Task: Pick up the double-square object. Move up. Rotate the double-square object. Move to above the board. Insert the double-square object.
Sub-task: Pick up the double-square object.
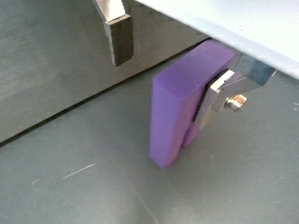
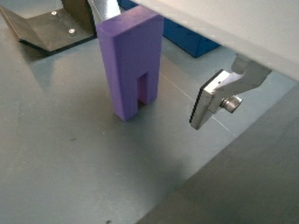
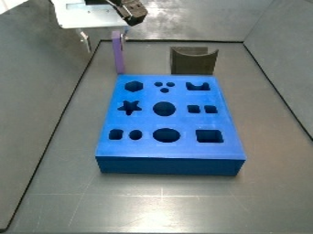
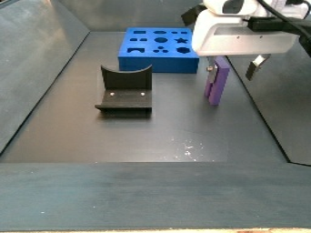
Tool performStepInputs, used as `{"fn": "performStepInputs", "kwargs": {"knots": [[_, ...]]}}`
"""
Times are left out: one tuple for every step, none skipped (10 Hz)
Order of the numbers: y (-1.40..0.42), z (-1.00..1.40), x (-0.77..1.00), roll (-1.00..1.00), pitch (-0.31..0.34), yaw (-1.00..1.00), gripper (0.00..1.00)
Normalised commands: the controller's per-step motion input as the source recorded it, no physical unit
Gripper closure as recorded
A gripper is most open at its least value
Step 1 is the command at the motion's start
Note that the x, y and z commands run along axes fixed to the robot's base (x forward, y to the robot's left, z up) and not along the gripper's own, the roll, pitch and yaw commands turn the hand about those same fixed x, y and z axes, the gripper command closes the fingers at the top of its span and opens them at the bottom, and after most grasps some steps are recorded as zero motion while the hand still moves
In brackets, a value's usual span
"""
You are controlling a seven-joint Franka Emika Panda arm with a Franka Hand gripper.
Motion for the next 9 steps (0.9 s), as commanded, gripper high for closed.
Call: {"fn": "performStepInputs", "kwargs": {"knots": [[0.00, 0.00, 0.00, 0.00, 0.000, 0.00, 1.00], [0.00, 0.00, 0.00, 0.00, 0.000, 0.00, 1.00], [0.00, 0.00, 0.00, 0.00, 0.000, 0.00, 1.00], [0.00, 0.00, 0.00, 0.00, 0.000, 0.00, 1.00], [0.00, 0.00, 0.00, 0.00, 0.000, 0.00, 1.00], [0.00, 0.00, 0.00, 0.00, 0.000, 0.00, 1.00], [0.00, 0.00, 0.00, 0.00, 0.000, 0.00, 1.00], [0.00, 0.00, 0.00, 0.00, 0.000, 0.00, 1.00], [0.00, 0.00, 0.00, 0.00, 0.000, 0.00, 1.00]]}}
